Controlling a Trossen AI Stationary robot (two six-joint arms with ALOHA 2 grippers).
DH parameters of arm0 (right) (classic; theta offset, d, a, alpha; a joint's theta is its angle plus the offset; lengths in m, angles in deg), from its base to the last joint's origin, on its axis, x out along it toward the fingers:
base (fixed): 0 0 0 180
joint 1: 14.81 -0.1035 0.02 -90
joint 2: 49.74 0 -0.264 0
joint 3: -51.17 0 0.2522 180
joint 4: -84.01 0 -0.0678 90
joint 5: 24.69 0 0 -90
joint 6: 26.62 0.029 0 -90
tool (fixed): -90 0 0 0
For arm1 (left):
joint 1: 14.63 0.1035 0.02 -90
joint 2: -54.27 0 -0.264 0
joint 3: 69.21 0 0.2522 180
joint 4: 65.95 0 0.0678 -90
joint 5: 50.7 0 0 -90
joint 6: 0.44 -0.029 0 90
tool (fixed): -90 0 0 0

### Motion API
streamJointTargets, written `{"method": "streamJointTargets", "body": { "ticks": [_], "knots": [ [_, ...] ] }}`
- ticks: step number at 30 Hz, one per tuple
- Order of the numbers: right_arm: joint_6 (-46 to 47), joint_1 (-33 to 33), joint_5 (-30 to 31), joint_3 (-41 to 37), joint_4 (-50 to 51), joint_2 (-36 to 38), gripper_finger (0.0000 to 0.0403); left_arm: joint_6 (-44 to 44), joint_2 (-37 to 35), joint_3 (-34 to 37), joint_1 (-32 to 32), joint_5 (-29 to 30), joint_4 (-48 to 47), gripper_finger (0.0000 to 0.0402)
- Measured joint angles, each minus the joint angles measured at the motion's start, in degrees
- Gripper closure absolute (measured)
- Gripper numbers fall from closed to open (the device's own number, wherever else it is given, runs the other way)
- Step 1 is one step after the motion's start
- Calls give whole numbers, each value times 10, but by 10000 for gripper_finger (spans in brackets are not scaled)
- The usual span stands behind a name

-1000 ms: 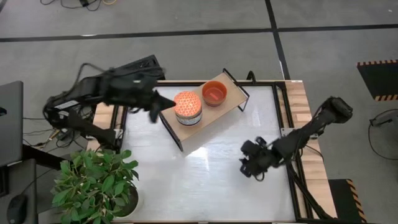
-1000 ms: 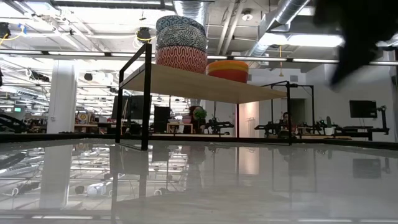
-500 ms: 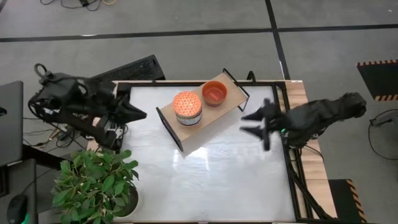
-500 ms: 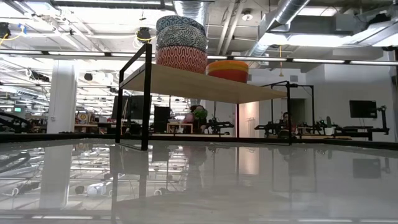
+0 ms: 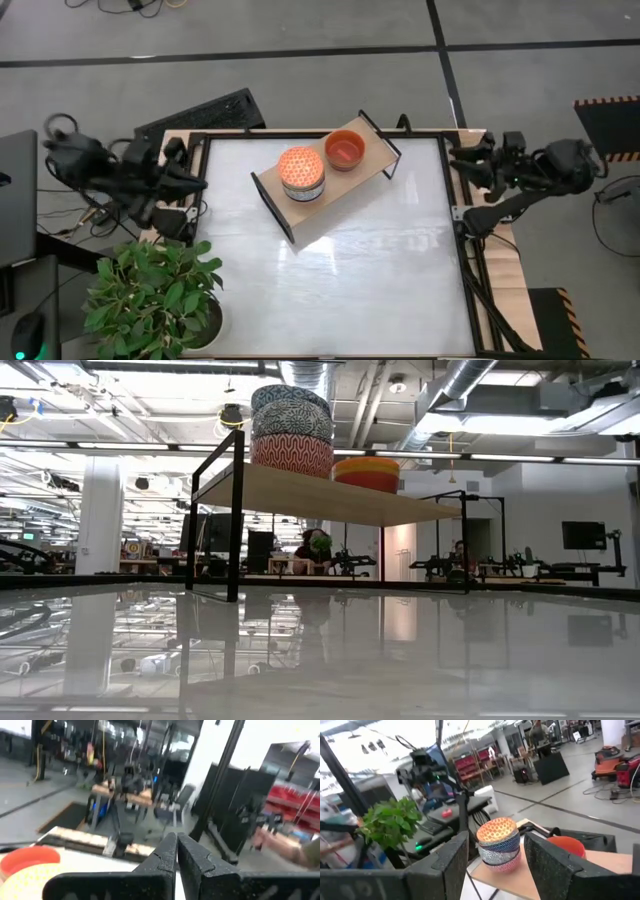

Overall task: Place and stack bowls onto a shelf
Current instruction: Return to Home Position

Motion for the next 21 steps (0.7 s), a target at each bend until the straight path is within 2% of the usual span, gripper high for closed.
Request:
{"method": "streamJointTargets", "body": {
  "ticks": [5,9,14,17,21],
  "knots": [
    [6,0,-13,-81,-31,51,184,-4,-116,154,0,18,115,401],
    [12,2,22,-142,-28,85,184,13,-195,269,0,41,152,401],
    [11,2,29,-216,-59,164,184,23,-273,393,0,36,245,401],
    [0,2,17,-260,-62,222,184,23,-307,457,0,44,267,401],
    [-6,1,7,-300,-49,226,184,24,-340,528,0,56,311,401]
  ]
}}
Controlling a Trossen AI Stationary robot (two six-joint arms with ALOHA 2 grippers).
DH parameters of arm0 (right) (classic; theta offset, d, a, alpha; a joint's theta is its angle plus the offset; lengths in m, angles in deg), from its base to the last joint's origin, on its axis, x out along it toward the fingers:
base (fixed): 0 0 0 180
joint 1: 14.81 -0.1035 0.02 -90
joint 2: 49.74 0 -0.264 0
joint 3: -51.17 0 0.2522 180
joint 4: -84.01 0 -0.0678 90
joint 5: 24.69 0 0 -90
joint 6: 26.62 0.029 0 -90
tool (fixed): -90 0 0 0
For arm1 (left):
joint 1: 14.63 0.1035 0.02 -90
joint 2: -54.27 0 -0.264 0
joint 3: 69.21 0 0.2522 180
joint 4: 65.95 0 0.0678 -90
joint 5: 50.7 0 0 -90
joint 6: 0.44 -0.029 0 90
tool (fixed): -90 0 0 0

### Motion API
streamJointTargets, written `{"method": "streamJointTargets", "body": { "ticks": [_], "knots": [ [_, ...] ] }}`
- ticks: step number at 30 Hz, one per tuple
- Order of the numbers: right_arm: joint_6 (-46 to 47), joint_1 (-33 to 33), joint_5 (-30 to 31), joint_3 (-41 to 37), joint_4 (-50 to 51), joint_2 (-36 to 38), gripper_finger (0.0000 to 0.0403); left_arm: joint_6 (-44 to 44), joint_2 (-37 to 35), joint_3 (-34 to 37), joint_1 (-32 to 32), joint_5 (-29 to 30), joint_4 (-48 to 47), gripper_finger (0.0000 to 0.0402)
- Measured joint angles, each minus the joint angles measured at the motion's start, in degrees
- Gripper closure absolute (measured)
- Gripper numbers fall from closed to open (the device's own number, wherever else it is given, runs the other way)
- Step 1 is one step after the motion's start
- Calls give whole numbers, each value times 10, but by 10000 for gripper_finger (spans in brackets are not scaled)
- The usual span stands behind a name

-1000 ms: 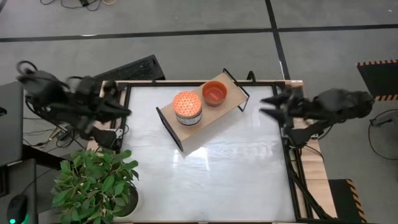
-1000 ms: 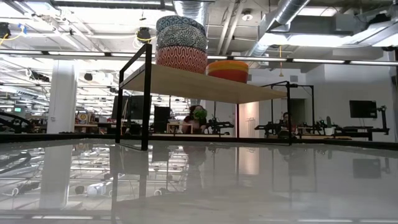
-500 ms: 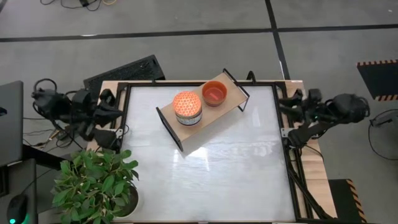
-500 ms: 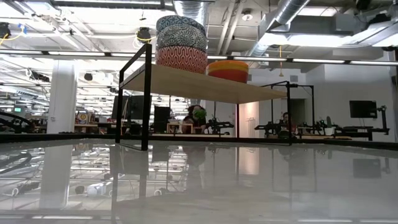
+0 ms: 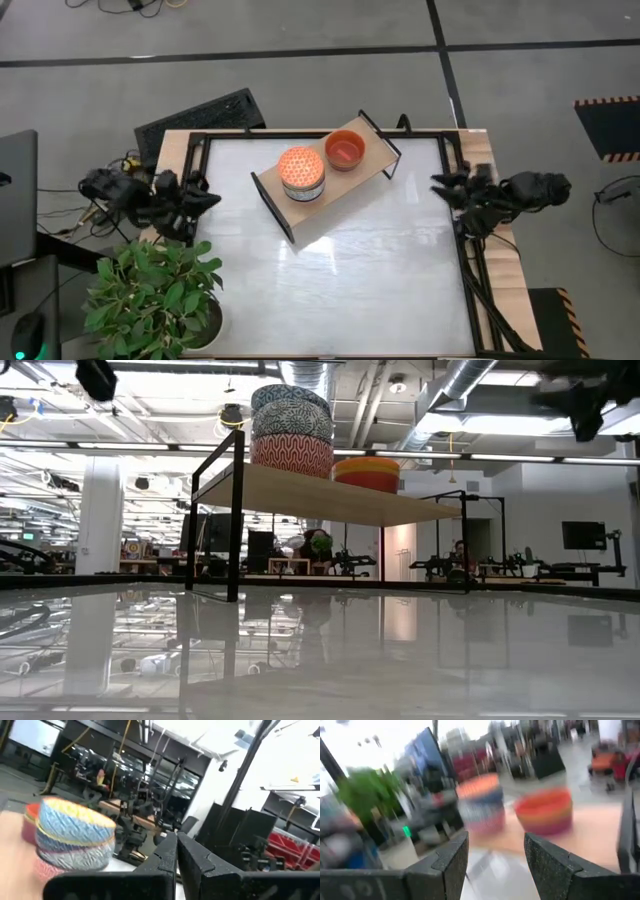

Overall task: Place and stack bowls onto a shelf
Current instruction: Return to Home Position

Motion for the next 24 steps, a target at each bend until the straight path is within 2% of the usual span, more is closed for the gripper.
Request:
{"method": "streamJointTargets", "body": {
  "ticks": [3,5,8,15,19,24],
  "knots": [
    [1,-3,-11,-27,-19,-10,184,12,-17,44,-1,-9,11,401],
    [0,-6,-41,-58,-14,0,184,27,-24,66,0,-19,18,401],
    [1,-10,-59,-96,-86,2,184,31,-35,108,0,-35,37,401],
    [-2,-13,-71,-204,-211,1,184,-4,-36,201,-1,-63,154,401],
    [-14,-13,-77,-253,-276,1,184,3,-34,200,0,-50,125,401],
    [-11,-4,-71,-254,-274,-9,184,-39,-35,201,0,-36,106,401]
  ]
}}
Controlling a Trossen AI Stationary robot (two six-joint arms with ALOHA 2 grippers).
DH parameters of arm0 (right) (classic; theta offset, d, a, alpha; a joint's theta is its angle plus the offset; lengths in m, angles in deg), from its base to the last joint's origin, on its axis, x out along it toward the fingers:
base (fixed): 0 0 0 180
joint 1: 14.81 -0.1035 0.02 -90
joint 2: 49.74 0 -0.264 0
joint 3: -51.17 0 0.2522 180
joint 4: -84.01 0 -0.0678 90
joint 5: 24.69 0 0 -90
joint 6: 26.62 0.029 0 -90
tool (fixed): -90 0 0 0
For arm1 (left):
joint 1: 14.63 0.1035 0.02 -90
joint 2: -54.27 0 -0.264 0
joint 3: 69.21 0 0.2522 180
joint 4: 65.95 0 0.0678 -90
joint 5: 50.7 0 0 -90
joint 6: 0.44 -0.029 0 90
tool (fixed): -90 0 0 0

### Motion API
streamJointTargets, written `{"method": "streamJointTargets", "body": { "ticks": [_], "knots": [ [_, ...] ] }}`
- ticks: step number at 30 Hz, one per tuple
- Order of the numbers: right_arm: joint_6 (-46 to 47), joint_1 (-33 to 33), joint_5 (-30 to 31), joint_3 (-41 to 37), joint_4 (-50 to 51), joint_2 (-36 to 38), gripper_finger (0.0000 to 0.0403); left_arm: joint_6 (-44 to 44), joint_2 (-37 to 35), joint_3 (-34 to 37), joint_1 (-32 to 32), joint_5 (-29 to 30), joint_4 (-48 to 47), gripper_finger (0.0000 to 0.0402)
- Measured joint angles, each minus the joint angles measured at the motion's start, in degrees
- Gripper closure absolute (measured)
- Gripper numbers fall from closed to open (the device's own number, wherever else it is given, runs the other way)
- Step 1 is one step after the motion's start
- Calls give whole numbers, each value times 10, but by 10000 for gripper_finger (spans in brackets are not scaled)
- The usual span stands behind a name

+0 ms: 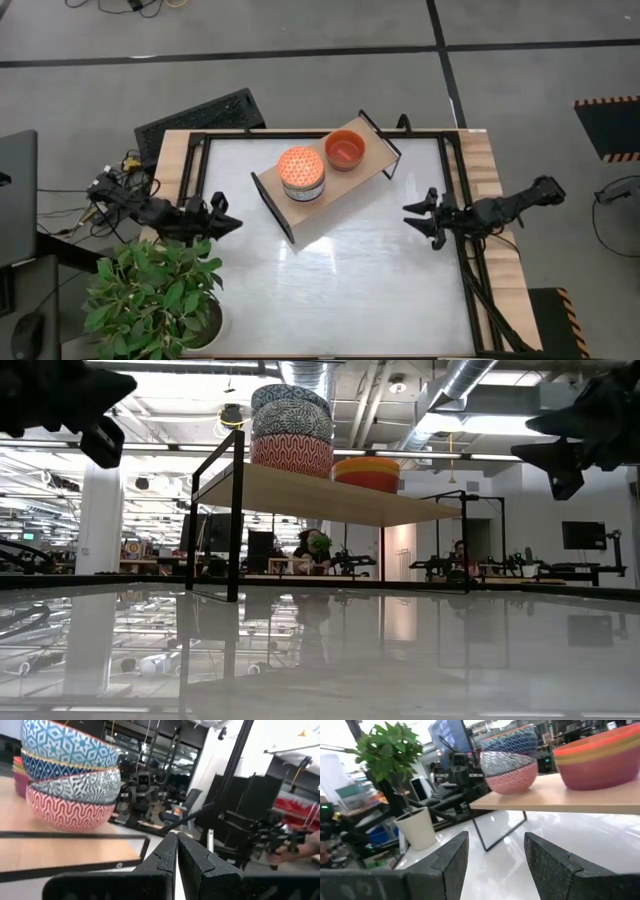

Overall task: Place and stack bowls onto a shelf
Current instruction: Return to Home Position

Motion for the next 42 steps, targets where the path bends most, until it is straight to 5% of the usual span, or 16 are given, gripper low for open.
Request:
{"method": "streamJointTargets", "body": {
  "ticks": [11,21,42],
  "knots": [
    [-4,30,5,0,1,1,184,2,0,0,0,5,-26,401],
    [-4,30,5,-1,0,1,184,1,8,-5,0,4,-144,401],
    [-4,30,5,-2,0,1,184,1,8,-8,0,5,-150,401]
  ]
}}
